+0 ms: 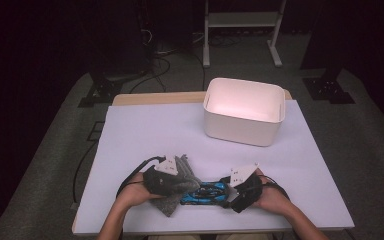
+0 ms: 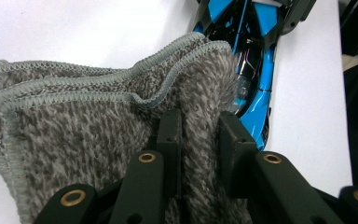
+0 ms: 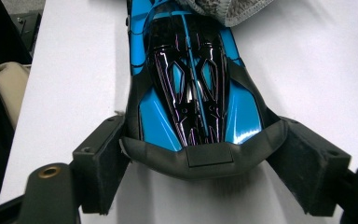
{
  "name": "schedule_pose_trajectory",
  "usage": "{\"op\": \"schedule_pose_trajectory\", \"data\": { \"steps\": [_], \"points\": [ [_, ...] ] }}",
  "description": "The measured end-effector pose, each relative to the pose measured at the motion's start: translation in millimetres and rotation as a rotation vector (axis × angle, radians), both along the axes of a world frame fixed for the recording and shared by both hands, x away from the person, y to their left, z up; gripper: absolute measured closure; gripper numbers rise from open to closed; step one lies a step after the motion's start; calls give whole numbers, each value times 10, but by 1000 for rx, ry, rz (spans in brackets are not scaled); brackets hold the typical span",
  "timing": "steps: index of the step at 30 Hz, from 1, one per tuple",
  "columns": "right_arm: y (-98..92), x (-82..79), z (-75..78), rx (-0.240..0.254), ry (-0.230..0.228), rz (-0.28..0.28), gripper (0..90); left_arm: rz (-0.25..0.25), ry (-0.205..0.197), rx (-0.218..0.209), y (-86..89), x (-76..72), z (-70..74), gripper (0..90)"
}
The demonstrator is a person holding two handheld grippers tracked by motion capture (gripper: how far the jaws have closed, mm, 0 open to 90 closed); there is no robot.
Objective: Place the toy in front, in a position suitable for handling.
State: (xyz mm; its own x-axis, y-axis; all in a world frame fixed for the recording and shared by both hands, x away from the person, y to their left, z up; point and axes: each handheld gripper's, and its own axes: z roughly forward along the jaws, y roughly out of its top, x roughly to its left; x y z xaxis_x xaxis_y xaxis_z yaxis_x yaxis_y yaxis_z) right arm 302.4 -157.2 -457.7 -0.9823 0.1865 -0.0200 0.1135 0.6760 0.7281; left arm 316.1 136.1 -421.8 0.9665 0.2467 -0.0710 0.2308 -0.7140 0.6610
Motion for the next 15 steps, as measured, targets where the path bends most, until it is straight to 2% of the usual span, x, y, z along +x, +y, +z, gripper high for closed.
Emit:
{"op": "schedule_pose_trajectory", "data": {
  "steps": [10,15],
  "points": [
    [1,1,-11,8,4,-3,218,-68,-37,25,-351,6,77,729],
    [-1,-1,-13,9,5,-4,218,-72,-25,31,-324,22,67,728]
  ]
}}
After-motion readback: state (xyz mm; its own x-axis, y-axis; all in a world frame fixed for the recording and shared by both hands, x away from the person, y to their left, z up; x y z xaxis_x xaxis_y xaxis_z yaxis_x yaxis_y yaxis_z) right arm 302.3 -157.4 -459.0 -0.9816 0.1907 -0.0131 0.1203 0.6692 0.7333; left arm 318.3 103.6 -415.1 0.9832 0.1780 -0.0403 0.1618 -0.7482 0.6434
